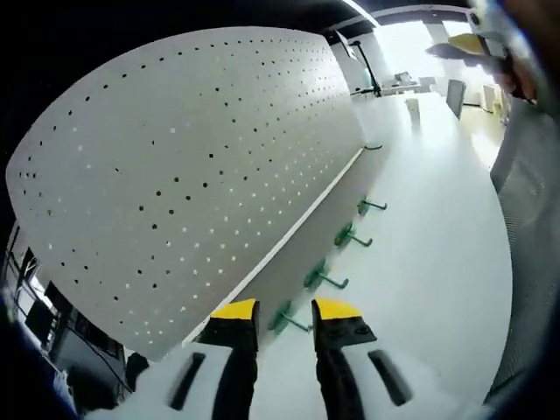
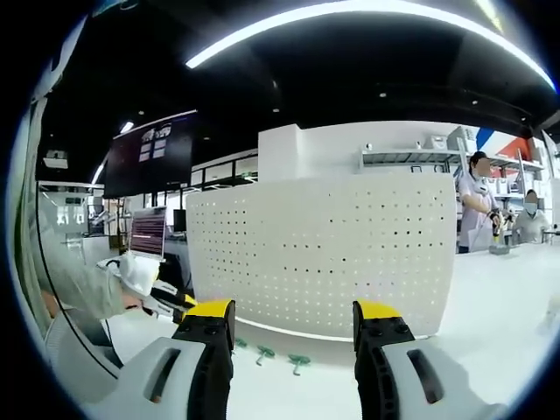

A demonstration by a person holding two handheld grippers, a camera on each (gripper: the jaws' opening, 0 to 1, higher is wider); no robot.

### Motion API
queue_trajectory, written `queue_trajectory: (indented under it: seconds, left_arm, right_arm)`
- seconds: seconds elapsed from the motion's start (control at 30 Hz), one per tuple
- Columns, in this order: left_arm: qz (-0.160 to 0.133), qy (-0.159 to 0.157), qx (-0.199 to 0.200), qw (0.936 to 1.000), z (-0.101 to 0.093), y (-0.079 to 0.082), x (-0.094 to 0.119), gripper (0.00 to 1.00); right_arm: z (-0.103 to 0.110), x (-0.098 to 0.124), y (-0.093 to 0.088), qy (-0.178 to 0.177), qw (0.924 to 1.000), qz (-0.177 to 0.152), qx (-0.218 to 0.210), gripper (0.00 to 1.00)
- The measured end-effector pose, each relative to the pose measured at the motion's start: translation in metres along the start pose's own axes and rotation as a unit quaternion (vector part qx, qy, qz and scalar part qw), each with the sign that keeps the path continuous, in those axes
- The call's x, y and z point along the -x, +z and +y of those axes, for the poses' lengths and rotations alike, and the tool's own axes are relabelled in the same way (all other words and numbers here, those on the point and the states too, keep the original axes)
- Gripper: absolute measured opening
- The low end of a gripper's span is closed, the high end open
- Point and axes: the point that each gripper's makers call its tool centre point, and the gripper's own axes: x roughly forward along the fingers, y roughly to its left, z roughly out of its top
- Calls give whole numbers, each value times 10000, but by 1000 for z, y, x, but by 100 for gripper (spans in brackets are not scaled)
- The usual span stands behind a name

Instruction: Insert the hook assembly into the mounting plate slot until the hook locks in place.

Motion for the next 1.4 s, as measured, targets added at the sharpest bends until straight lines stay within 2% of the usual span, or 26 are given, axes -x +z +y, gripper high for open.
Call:
queue_trajectory:
  seconds: [0.13,0.77,1.0,1.23,1.4]
  left_arm:
    - [195,-163,-112,9996,1,-8,-10,19]
    - [758,-535,-361,9950,7,-32,-37,17]
    - [932,-792,-238,9922,7,-41,-48,17]
    - [1076,-854,-197,9903,14,-48,-54,16]
    - [1164,-1007,-77,9881,10,-51,-56,15]
  right_arm:
    - [0,0,-1,-3,10000,12,10,53]
    - [-4,0,-9,-48,9999,108,-45,53]
    - [-3,-2,-12,-45,9998,151,-89,53]
    - [-4,-1,-17,-58,9997,200,-99,53]
    - [-5,-2,-19,-78,9996,234,-111,52]
